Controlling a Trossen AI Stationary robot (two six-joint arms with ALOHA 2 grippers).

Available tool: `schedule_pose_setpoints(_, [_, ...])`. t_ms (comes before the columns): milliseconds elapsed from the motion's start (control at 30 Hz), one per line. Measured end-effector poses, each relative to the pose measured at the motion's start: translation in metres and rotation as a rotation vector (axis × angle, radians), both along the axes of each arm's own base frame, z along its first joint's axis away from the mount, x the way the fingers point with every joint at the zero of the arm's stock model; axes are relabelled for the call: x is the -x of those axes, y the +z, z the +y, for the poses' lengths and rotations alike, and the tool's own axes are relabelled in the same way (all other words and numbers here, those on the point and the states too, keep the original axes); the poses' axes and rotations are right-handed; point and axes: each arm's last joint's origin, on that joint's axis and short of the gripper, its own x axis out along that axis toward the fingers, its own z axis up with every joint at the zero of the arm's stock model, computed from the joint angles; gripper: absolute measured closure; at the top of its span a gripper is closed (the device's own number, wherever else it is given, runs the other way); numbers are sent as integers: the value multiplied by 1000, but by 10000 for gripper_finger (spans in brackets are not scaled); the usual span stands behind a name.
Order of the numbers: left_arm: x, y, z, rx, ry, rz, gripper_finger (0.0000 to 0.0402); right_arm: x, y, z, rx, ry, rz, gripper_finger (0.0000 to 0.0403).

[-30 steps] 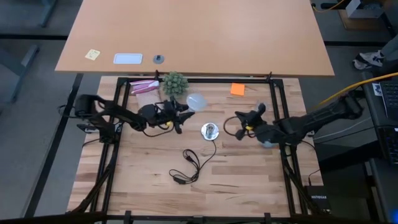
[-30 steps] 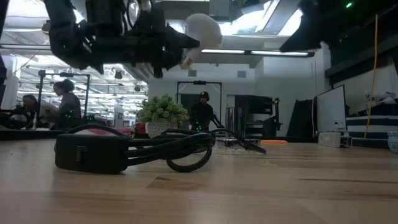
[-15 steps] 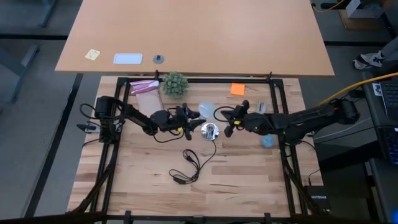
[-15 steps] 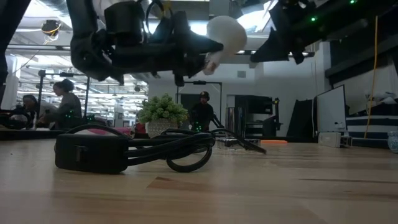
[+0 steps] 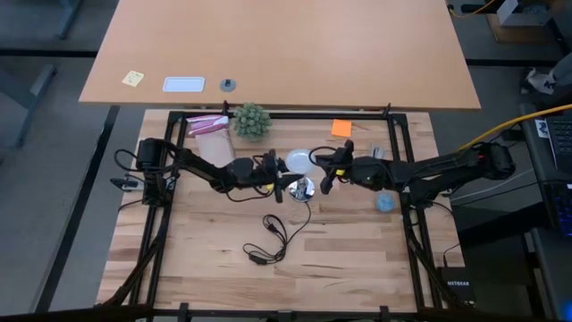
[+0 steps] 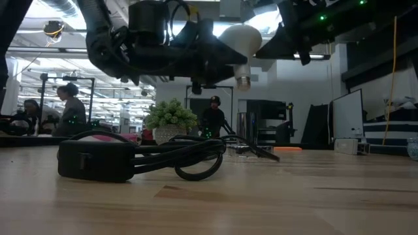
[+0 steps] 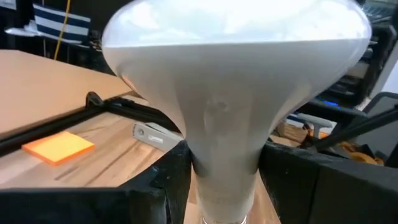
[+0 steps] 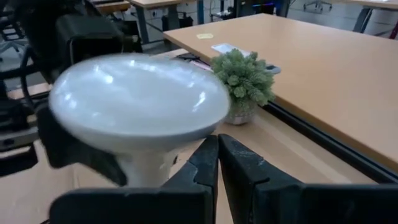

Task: Screw lightbulb
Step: Insert the lightbulb into the lamp

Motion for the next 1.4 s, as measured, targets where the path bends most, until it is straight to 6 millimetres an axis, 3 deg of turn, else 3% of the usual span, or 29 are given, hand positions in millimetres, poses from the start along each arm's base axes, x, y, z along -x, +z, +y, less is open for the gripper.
schedule_pose_setpoints(467, [0,0,0,-50,7,10,245,6,-10,-2,55,-64,140,379])
schedule_pose_setpoints(833, [1,-3,-3,-70,52,42,245,10,-8,-2,57,-69,148,379])
schedule_pose_setpoints(1167, [-5,-32,-13,-37,78,-13,245,9,-7,-1,36,-18,139,379])
schedule_pose_setpoints(1400, [-6,-41,-12,-41,79,10,245,6,-7,0,1,10,114,379])
